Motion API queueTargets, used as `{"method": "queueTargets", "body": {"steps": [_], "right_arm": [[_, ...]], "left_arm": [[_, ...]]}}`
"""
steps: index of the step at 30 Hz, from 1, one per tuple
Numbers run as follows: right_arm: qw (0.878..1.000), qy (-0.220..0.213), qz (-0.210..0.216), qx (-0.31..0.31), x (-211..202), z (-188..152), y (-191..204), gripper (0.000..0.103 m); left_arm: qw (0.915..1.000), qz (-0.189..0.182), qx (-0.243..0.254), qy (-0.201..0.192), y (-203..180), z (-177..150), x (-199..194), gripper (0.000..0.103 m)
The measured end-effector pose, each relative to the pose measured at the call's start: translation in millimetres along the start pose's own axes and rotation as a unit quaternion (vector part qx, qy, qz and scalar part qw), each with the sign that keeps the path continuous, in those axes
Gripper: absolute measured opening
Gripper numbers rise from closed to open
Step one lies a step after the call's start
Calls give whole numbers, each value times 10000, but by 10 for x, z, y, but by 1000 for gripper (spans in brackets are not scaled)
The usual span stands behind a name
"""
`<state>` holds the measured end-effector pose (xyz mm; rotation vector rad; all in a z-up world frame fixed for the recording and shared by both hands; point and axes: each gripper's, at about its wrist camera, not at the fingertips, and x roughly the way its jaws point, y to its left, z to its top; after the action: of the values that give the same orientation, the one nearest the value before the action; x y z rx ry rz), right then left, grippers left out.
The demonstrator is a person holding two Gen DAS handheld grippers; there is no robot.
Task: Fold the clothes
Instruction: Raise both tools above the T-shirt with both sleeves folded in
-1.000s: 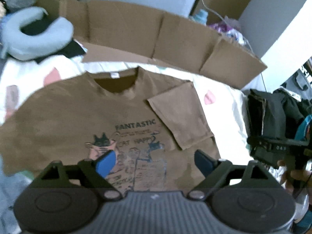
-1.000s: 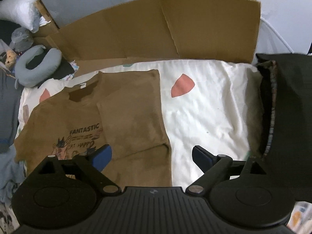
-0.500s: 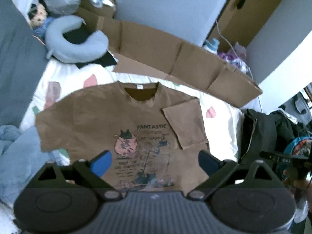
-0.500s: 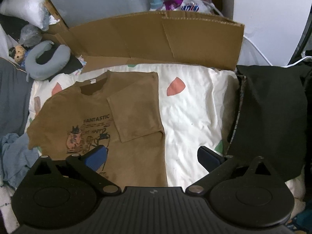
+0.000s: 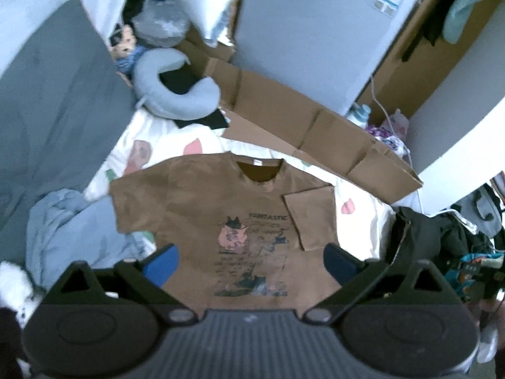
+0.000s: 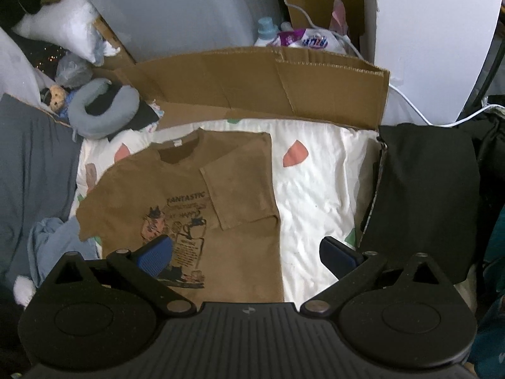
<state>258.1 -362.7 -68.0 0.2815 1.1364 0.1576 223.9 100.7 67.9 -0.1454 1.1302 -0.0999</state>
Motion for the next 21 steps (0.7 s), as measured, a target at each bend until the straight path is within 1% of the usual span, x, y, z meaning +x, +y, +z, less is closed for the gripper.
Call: {"method": "queueTargets", "body": {"steps": [3, 5, 13, 15, 21], "right_arm": [[9999, 53, 83, -81, -127, 47, 159, 102], [9998, 37, 131, -116, -217, 69, 263, 102], [9996, -88, -49, -258, -414, 180, 669, 102], [9996, -132, -55, -250, -447, 220, 770, 102], [9991, -278, -141, -299, -431, 280, 1127, 102]], "left_arm": [[9999, 76, -83, -10, 100, -50, -129, 100], [9999, 97, -100, -7, 172, -66, -129, 100], [9998, 122, -179, -57, 499, -85, -60, 100], [9996, 165, -109, -185, 581, -61, -43, 100], [9992, 71, -79, -385, 814, 7, 5, 100]]}}
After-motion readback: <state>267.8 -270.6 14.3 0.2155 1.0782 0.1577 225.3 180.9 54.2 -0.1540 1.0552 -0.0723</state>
